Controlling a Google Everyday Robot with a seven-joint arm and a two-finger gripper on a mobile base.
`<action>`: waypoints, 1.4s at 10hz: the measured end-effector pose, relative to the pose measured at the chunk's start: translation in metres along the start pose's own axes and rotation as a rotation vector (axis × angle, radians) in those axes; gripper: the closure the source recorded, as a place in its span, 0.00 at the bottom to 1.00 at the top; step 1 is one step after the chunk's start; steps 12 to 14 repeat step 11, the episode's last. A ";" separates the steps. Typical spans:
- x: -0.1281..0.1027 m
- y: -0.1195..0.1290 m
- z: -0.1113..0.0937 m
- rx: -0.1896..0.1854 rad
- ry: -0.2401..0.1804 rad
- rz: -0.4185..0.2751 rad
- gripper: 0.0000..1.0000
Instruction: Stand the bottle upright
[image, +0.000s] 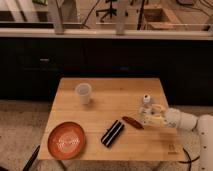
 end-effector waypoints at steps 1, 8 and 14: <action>0.003 0.003 0.008 0.014 0.014 -0.017 1.00; -0.001 0.015 0.063 0.095 0.033 -0.059 1.00; -0.007 0.017 0.077 0.104 0.034 -0.057 1.00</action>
